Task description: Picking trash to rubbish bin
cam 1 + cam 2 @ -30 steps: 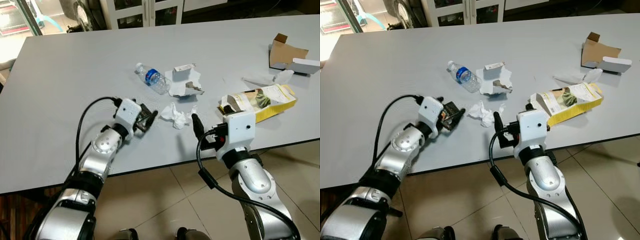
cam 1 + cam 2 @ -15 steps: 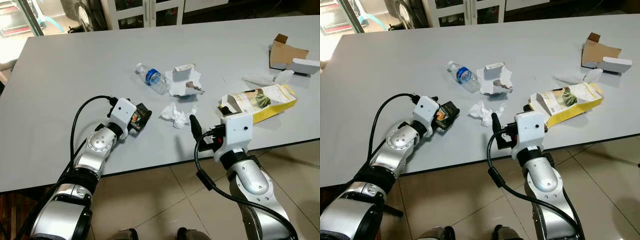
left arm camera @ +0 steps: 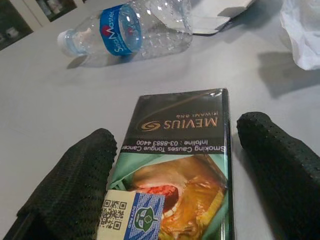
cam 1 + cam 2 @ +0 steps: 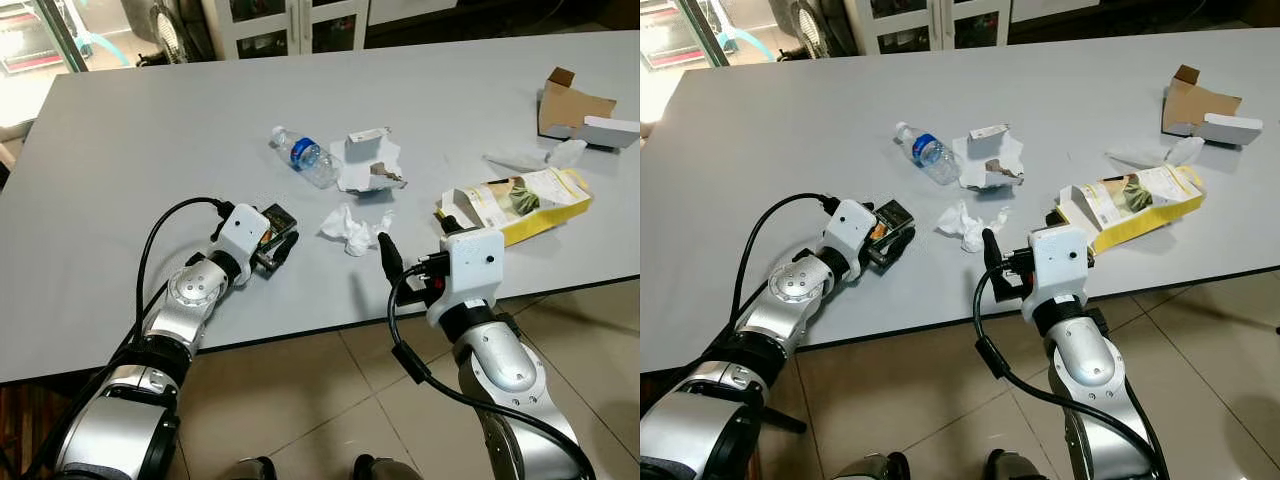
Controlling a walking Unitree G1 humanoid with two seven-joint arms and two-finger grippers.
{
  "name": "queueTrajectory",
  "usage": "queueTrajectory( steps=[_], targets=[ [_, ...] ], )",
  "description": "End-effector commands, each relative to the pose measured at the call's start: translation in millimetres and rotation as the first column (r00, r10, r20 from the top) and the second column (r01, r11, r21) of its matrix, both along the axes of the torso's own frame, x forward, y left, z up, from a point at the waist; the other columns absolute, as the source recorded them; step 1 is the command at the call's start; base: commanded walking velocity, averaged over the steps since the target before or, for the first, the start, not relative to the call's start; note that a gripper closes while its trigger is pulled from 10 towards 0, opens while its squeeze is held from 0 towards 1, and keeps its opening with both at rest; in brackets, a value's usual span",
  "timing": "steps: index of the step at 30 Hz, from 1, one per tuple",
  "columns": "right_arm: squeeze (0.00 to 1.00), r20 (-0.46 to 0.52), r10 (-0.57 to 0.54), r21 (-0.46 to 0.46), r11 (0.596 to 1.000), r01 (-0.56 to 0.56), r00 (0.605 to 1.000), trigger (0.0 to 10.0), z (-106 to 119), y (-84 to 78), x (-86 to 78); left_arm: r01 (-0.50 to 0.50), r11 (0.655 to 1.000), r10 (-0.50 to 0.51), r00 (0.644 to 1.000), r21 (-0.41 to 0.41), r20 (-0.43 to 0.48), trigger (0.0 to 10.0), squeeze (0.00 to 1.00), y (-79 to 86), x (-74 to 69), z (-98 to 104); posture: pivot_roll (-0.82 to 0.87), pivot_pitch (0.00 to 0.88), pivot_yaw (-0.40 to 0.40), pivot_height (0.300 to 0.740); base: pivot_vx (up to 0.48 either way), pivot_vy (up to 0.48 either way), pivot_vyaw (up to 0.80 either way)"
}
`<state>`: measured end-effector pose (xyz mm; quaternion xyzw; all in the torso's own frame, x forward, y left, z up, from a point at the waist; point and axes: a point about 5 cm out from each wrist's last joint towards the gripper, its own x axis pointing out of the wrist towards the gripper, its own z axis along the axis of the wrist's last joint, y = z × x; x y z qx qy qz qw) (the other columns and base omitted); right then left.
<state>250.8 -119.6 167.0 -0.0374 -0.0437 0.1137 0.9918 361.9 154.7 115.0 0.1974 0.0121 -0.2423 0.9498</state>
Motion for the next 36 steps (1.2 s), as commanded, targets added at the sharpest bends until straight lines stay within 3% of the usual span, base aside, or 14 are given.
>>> queueTrajectory(
  steps=[1,13,14,15,17,18,20,21,24,26,32,33,36],
  targets=[
    [0.00,0.005,-0.001,-0.001,1.000,0.001,1.000,10.0,2.5,-0.3,-3.0,0.024,0.999,-0.023,0.999,0.030,-0.031,10.0,0.00,1.7,-0.6,-3.4,-0.13,0.162,0.033,0.740,0.000,0.000,0.00],
    [0.00,-0.001,-0.011,0.004,1.000,0.011,1.000,10.0,1.1,0.0,-4.6,0.060,0.996,-0.056,0.996,0.063,-0.067,10.0,0.00,0.5,-3.5,-10.7,-0.13,0.165,0.044,0.740,0.000,0.000,0.00],
    [0.00,-0.002,-0.012,0.004,1.000,0.012,1.000,10.0,0.9,0.0,-4.6,0.062,0.996,-0.058,0.996,0.063,-0.067,9.6,0.00,0.3,-3.8,-11.0,-0.13,0.165,0.044,0.740,0.000,0.000,0.00],
    [0.00,-0.003,-0.013,0.003,1.000,0.013,1.000,10.0,0.7,-0.1,-4.6,0.065,0.996,-0.061,0.996,0.063,-0.069,8.4,0.00,0.1,-4.0,-11.4,-0.13,0.164,0.046,0.740,0.000,0.000,0.00],
    [0.00,-0.003,-0.014,0.004,1.000,0.014,1.000,10.0,0.5,-0.1,-4.7,0.069,0.996,-0.064,0.995,0.063,-0.070,8.4,0.00,-0.5,-4.4,-12.0,-0.13,0.164,0.046,0.740,0.000,0.000,0.00],
    [0.00,-0.003,-0.014,0.004,1.000,0.014,1.000,10.0,0.4,0.1,-4.7,0.069,0.996,-0.065,0.996,0.060,-0.065,7.8,0.00,-0.5,-4.4,-11.7,-0.13,0.163,0.048,0.740,0.000,0.000,0.00],
    [0.00,-0.004,-0.015,0.004,1.000,0.015,1.000,10.0,0.1,0.4,-4.8,0.069,0.996,-0.065,0.996,0.055,-0.061,1.9,0.00,-0.9,-4.6,-11.4,-0.13,0.161,0.049,0.740,0.000,0.000,0.00],
    [0.00,-0.004,-0.015,0.005,1.000,0.015,1.000,10.0,-0.1,0.6,-4.9,0.070,0.996,-0.066,0.996,0.056,-0.061,3.1,0.00,-1.0,-4.6,-11.5,-0.13,0.161,0.049,0.740,0.000,0.000,0.00],
    [0.00,-0.005,-0.015,0.005,1.000,0.015,1.000,10.0,-0.4,0.7,-5.0,0.073,0.996,-0.069,0.996,0.059,-0.064,3.2,0.00,-1.2,-4.7,-12.0,-0.13,0.161,0.049,0.740,0.000,0.000,0.00],
    [0.00,-0.006,-0.014,0.004,1.000,0.014,1.000,10.0,-0.5,0.9,-4.9,0.075,0.995,-0.071,0.995,0.067,-0.068,10.0,0.00,-1.2,-4.9,-12.7,-0.13,0.159,0.050,0.740,0.000,0.000,0.00],
    [0.00,-0.004,-0.014,0.004,1.000,0.014,1.000,10.0,-0.5,1.4,-4.6,0.052,0.997,-0.049,0.998,0.058,-0.045,10.0,0.00,0.4,-2.3,-8.1,-0.12,0.158,0.050,0.740,0.000,0.000,0.00],
    [0.00,-0.005,-0.013,0.004,1.000,0.013,1.000,10.0,-0.7,1.7,-4.5,0.050,0.997,-0.048,0.998,0.052,-0.040,10.0,1.00,0.4,-2.0,-7.3,-0.12,0.158,0.050,0.740,0.000,0.000,0.00],
    [0.00,-0.006,-0.012,0.002,1.000,0.012,1.000,10.0,-1.2,2.1,-4.5,0.051,0.998,-0.050,0.998,0.045,-0.033,10.0,1.00,0.2,-2.0,-6.4,-0.13,0.159,0.051,0.740,0.000,0.000,0.00]
  ],
)
